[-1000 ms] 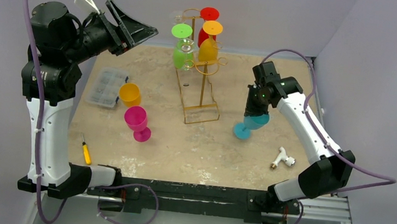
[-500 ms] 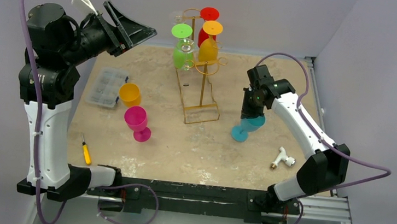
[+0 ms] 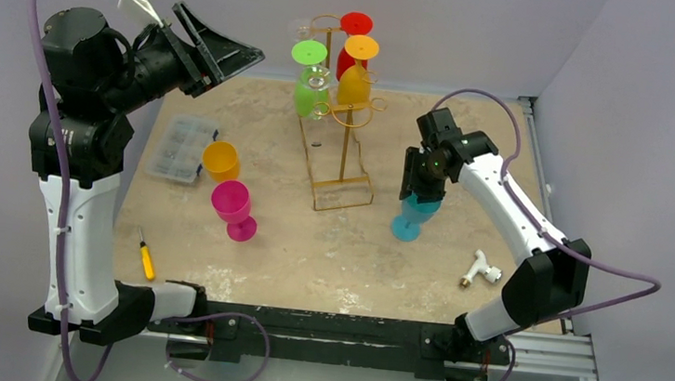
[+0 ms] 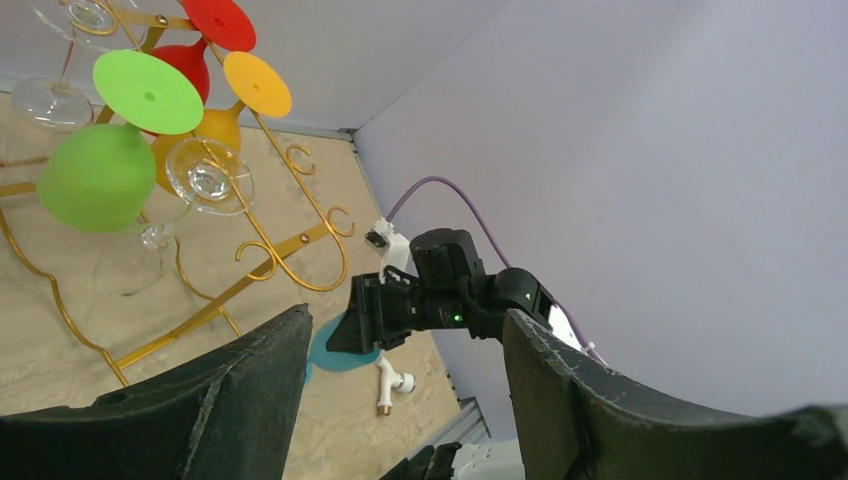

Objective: Take the wine glass off the wine glass rack

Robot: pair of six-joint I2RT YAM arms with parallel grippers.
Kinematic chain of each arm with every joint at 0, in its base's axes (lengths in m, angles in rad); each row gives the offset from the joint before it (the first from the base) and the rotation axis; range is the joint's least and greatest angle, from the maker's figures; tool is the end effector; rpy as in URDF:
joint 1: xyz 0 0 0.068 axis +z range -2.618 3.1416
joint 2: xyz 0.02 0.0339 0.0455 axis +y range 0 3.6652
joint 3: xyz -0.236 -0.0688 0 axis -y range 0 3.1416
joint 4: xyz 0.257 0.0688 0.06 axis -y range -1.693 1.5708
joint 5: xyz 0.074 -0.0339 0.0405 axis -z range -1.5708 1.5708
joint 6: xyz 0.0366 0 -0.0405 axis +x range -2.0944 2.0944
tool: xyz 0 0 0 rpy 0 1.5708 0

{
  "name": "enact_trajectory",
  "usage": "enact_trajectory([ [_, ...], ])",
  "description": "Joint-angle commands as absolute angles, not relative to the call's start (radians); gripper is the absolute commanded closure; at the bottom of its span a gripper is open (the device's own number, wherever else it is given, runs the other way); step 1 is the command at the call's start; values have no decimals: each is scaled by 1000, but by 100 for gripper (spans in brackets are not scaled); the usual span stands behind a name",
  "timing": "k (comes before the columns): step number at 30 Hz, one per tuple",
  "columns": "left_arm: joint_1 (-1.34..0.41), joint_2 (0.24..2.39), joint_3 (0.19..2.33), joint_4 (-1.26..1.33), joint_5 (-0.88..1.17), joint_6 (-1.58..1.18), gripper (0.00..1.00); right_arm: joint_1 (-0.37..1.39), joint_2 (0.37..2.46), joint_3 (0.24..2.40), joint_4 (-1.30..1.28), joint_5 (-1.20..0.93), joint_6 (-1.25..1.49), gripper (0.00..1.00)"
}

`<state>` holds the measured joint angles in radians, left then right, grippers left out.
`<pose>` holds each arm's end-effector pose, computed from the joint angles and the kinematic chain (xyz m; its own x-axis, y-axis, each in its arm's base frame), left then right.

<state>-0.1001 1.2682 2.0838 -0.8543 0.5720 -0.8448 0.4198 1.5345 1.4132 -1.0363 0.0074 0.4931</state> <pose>0.1839 -0.0384 0.5630 -0.4909 -0.5827 -0.6477 0.3843 0.5224 -0.7612 0.2907 0.1295 0.2765 -0.9283 0.1040 -0.3569 0.0393 0.9821 0.1841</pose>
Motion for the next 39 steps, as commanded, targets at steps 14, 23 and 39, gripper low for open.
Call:
enact_trajectory([
  [14,-91,1267,2087,-835,565,-834,33,424,1516,1764,-1140,-76,493,21],
  [23,-91,1269,2089,-835,564,-835,33,423,1539,1994,-1199,-152,504,21],
  [39,-89,1291,2089,-829,584,-839,30,413,1547,2192,-1074,-322,596,16],
])
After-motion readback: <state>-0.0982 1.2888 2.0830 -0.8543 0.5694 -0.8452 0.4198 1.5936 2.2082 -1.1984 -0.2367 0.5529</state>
